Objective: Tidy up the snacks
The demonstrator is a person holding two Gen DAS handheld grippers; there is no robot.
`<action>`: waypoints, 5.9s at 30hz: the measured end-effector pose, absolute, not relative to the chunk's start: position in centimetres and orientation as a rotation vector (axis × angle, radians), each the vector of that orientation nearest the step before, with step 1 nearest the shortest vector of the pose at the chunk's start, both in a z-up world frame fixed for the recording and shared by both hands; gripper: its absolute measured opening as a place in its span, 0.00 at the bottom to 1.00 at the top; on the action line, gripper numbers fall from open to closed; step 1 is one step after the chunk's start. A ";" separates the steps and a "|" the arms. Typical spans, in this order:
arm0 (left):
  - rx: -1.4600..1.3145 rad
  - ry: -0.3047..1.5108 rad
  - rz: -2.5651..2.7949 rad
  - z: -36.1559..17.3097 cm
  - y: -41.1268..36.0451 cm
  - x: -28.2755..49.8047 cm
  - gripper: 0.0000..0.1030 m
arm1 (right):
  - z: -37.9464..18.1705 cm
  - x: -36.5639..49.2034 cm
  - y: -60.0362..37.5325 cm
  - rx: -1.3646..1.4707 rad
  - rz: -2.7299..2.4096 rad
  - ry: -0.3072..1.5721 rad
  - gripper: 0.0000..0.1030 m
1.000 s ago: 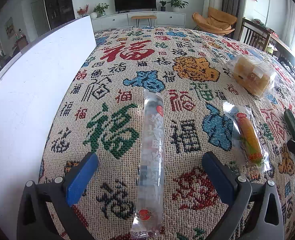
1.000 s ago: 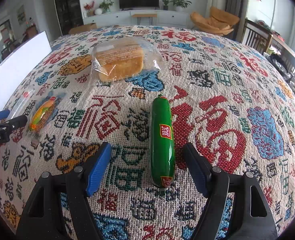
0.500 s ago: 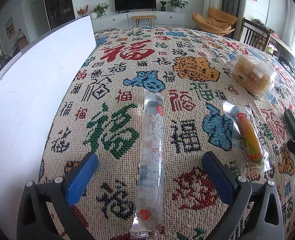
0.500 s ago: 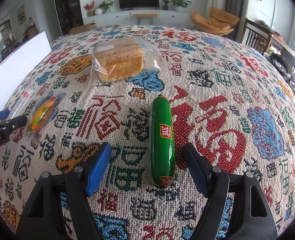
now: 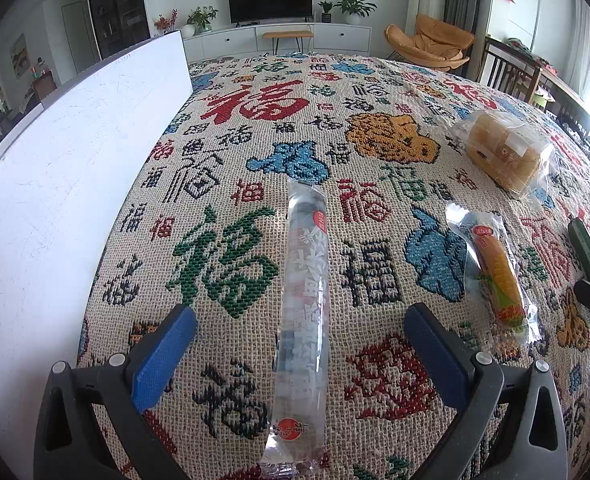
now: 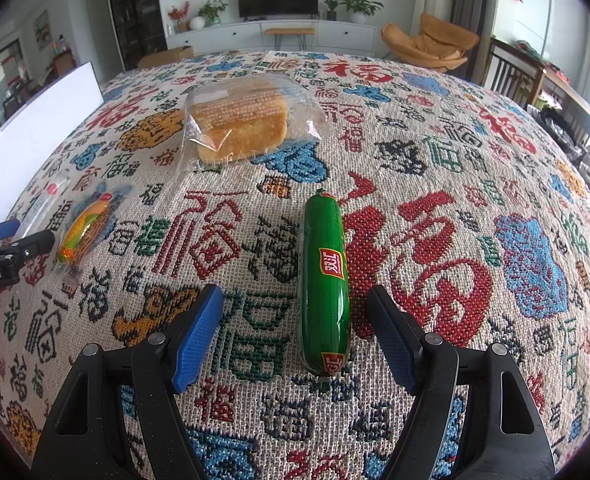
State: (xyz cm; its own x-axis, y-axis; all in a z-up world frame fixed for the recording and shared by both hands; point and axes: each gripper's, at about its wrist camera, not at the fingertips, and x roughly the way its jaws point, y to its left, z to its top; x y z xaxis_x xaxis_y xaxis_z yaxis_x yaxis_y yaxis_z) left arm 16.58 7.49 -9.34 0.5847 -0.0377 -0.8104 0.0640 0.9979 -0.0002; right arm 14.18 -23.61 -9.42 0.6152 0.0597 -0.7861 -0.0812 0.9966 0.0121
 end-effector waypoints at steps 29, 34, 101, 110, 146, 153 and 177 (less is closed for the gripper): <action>-0.121 1.008 -0.246 -7.2 10.3 14.8 0.17 | -7.6 20.5 -26.6 0.205 0.215 1.265 0.44; -0.231 0.929 -0.308 -4.4 11.4 11.9 0.17 | -7.6 19.6 -26.3 0.201 0.203 1.262 0.23; -0.197 0.824 -0.283 3.7 8.5 10.5 0.94 | -8.6 15.4 -30.1 0.037 -0.080 0.903 0.82; -0.202 0.808 -0.268 4.5 9.3 10.7 0.94 | -8.5 15.4 -30.2 0.037 -0.080 0.903 0.82; 0.069 0.956 -0.176 -7.4 1.2 17.2 0.41 | -8.7 15.4 -30.4 0.045 -0.081 0.901 0.82; -0.011 0.907 -0.176 -7.7 2.7 18.2 0.53 | -8.7 15.4 -30.4 0.045 -0.081 0.901 0.82; 0.057 0.946 -0.119 -8.9 1.4 18.9 1.00 | -8.7 15.5 -30.4 0.047 -0.081 0.900 0.82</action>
State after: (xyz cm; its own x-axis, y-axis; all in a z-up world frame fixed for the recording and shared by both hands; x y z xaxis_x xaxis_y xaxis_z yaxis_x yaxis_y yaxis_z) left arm 18.89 1.40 -8.89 0.5787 -0.0768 -0.8119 0.1270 0.9919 -0.0033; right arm 15.46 -30.37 -8.70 0.6186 -0.0503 -0.7841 0.0898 0.9959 0.0069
